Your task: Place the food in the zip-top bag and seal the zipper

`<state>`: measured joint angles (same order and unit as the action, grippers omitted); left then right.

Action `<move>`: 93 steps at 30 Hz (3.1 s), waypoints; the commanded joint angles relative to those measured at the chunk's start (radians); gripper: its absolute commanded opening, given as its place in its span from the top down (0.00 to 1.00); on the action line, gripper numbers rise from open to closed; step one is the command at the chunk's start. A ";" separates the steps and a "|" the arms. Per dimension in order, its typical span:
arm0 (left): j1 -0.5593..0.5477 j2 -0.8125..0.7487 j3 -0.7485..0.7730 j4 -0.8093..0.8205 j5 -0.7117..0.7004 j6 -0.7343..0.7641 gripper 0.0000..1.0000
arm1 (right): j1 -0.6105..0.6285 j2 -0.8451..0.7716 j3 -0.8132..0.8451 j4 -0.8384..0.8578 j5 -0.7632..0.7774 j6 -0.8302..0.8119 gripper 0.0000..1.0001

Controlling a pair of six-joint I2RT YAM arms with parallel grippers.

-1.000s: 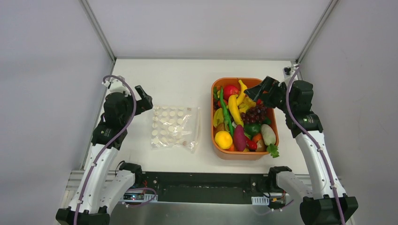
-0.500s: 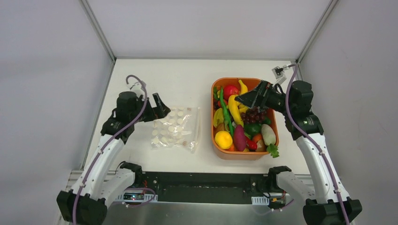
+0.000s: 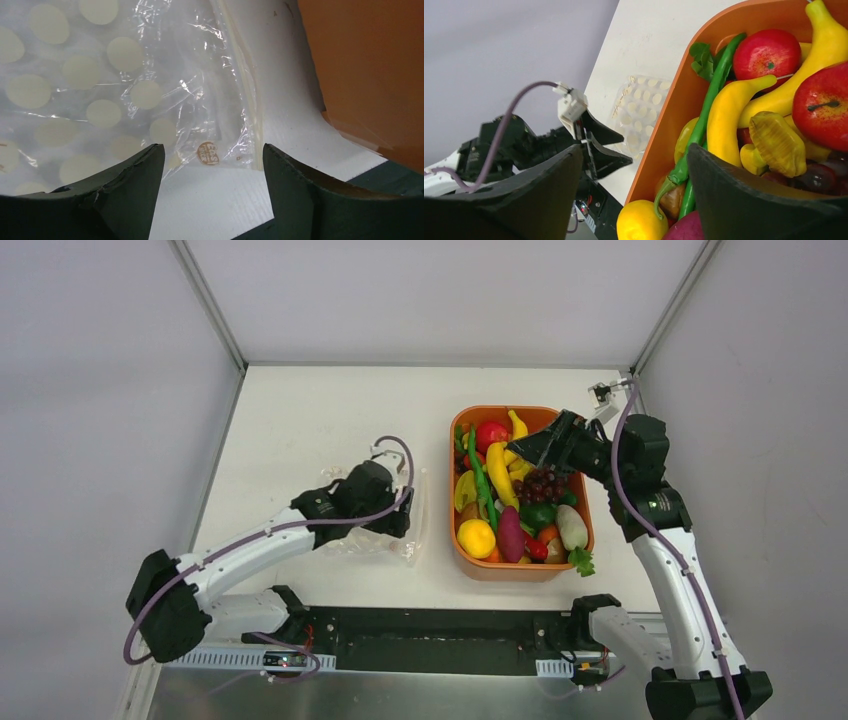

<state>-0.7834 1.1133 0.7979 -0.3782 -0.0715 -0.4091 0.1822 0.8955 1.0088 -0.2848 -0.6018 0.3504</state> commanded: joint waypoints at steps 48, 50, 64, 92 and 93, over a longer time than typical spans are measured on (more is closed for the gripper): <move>-0.229 0.386 0.000 0.202 -0.562 -0.219 1.00 | 0.004 0.050 -0.015 0.028 0.120 0.084 0.45; -0.228 0.344 -0.006 0.176 -0.577 -0.218 1.00 | 0.004 0.047 -0.015 0.040 0.102 0.098 0.45; -0.228 -0.177 -0.034 0.064 -0.538 -0.137 1.00 | 0.296 0.162 0.068 0.133 0.065 0.207 0.46; -0.228 -0.414 -0.088 0.003 -0.489 -0.166 1.00 | 0.687 0.679 0.179 0.445 0.214 0.404 0.63; -0.229 -0.419 -0.091 0.004 -0.489 -0.166 1.00 | 0.691 0.685 0.178 0.450 0.214 0.408 0.63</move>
<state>-1.0023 0.7116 0.7162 -0.3809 -0.5758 -0.5816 0.8593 1.5742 1.1461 0.0723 -0.3702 0.7223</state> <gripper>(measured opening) 0.009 0.371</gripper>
